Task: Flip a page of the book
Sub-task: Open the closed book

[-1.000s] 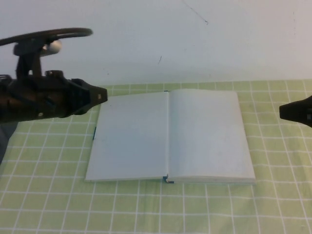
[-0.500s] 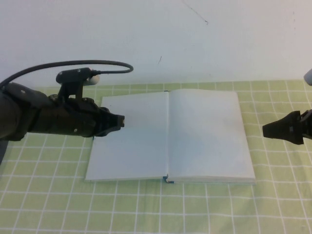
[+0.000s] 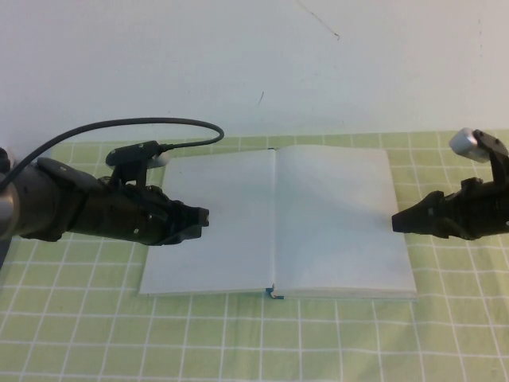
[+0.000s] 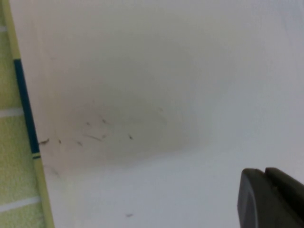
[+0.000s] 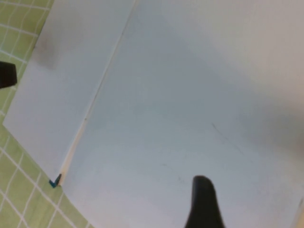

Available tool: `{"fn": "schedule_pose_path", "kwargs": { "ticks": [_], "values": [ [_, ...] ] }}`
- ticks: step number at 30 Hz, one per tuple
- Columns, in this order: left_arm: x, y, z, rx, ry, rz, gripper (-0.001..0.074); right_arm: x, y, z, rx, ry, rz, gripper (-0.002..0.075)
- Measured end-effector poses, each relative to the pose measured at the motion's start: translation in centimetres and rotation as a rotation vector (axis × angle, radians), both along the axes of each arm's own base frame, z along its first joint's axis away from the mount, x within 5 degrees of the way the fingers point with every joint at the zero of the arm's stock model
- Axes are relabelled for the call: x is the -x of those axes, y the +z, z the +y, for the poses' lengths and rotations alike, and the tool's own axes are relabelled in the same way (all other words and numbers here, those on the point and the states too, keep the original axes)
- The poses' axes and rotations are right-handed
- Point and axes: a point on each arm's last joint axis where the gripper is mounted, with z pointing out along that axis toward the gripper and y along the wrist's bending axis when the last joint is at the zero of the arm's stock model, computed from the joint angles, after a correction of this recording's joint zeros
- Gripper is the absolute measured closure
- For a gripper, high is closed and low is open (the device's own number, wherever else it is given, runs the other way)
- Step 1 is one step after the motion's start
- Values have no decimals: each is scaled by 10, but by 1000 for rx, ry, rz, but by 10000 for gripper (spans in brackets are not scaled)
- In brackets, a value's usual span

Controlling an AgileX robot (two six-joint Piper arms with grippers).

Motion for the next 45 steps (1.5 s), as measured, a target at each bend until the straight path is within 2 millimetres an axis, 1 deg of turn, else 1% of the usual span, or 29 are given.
{"fn": "schedule_pose_path", "kwargs": {
  "ticks": [6,11,16,23,27,39,45],
  "values": [
    [-1,0,0,20,21,6,738,-11,-23,9,2,22,29,279],
    [-1,0,0,20,24,5,738,-14,-31,9,-15,0,48,279],
    [-1,0,0,19,23,3,738,-16,-27,11,-51,-2,37,279],
    [-1,0,0,18,22,3,738,-26,-7,18,-157,57,-17,279],
    [-1,0,0,18,22,3,738,-30,0,19,-167,71,-31,279],
    [-1,0,-1,25,27,2,738,-25,-4,18,-124,110,22,279],
    [-2,1,-1,25,24,-2,738,-28,-1,16,-80,137,58,279]
  ]
}}
